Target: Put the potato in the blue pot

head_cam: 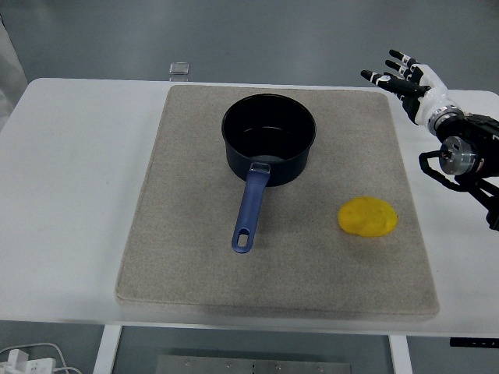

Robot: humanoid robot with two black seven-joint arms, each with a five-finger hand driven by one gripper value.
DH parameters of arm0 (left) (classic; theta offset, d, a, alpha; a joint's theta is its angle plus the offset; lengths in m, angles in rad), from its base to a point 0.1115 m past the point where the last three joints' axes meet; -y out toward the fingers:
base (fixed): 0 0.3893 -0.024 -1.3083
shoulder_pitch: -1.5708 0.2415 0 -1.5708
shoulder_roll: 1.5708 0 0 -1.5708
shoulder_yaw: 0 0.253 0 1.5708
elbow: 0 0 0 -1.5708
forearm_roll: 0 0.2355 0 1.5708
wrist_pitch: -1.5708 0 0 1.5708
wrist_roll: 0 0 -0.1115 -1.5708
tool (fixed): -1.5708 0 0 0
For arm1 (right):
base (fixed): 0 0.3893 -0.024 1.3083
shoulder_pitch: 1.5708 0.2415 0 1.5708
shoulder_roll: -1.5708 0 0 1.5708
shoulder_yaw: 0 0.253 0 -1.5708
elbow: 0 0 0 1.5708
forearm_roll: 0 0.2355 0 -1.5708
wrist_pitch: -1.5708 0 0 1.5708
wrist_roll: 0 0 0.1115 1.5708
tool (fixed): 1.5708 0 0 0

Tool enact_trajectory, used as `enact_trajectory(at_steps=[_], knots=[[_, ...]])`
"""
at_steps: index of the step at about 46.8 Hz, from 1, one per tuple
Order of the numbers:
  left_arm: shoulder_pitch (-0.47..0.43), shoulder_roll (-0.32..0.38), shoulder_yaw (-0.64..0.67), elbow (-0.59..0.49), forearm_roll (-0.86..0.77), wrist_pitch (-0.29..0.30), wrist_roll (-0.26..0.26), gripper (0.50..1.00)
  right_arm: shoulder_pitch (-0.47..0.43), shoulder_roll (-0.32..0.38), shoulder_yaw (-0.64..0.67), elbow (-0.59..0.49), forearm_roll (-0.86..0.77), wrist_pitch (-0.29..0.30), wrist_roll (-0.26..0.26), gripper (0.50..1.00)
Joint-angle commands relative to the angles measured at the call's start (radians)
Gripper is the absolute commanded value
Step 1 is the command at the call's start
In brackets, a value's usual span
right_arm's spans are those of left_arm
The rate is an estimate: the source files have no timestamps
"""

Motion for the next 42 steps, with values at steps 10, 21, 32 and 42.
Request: enact_trajectory(at_steps=[10, 21, 32, 42], knots=[[-0.001, 0.0, 0.0, -0.001, 0.0, 0.0, 0.0, 1.0, 0.001, 0.004, 0.001, 0.002, -0.002, -0.002, 0.0, 0.95], [-0.001, 0.0, 0.0, -0.001, 0.0, 0.0, 0.0, 1.0, 0.005, 0.002, 0.001, 0.003, 0.0, -0.002, -0.002, 0.952], [-0.001, 0.0, 0.0, -0.001, 0.0, 0.0, 0.0, 1.0, 0.005, 0.001, 0.002, 0.017, 0.003, -0.02, -0.002, 0.95], [-0.001, 0.0, 0.0, -0.001, 0.0, 0.0, 0.0, 1.0, 0.008, -0.002, 0.002, 0.04, 0.005, -0.012, 0.0, 0.95]])
